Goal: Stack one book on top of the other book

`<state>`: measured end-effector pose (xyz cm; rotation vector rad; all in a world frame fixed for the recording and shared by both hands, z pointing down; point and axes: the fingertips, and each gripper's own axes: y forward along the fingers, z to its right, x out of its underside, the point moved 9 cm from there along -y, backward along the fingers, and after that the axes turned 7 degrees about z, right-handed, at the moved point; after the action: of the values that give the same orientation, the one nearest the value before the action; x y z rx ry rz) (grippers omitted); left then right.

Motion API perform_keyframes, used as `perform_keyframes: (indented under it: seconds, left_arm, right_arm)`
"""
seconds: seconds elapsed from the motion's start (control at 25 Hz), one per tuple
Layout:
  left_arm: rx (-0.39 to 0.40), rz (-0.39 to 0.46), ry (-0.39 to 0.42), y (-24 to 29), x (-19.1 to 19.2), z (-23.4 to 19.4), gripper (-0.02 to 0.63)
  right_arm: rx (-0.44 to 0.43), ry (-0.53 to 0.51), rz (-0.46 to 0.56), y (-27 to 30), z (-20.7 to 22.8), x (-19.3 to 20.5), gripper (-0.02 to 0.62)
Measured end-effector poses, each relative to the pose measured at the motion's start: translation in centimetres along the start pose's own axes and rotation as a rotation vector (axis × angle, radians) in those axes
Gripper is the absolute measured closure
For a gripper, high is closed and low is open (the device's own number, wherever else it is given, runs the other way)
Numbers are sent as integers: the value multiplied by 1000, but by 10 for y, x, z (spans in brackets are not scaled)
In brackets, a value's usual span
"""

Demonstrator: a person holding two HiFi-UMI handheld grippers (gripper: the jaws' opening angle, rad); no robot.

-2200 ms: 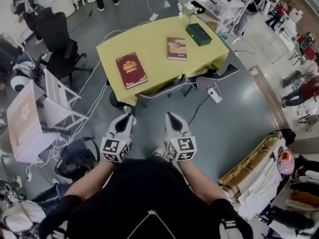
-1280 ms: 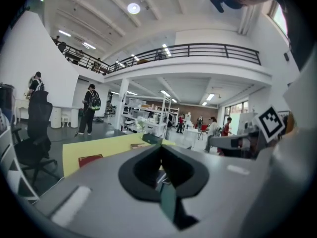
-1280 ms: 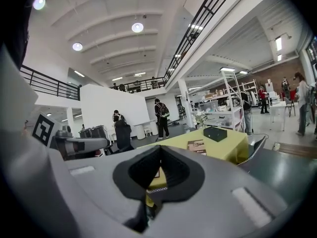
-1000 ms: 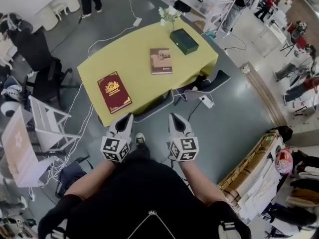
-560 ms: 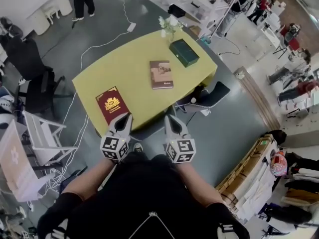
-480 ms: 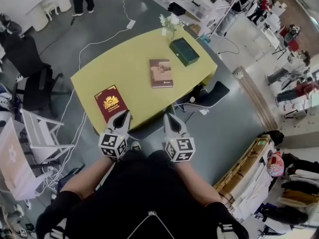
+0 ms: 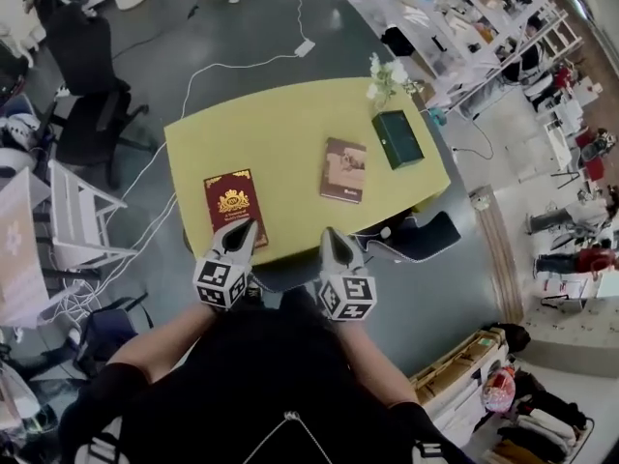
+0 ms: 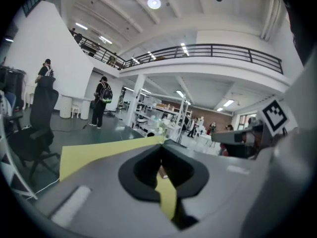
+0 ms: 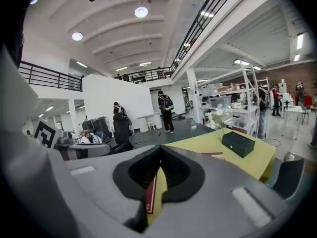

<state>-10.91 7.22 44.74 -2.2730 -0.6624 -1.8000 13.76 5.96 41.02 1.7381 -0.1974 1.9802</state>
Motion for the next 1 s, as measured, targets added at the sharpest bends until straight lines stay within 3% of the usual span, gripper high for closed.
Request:
perform_keyframes:
  seconds: [0.36, 0.68, 1.0]
  left_arm:
    - [-270, 50, -13, 18, -14, -25, 599]
    - [-486, 62, -20, 24, -8, -15, 599]
    - [-573, 23, -28, 9, 4, 0, 599]
  right_arm:
    - [-284, -51, -36, 100, 12, -22, 594]
    - [-472, -65, -133, 150, 33, -4, 593]
    - [-572, -59, -183, 166, 22, 5, 594]
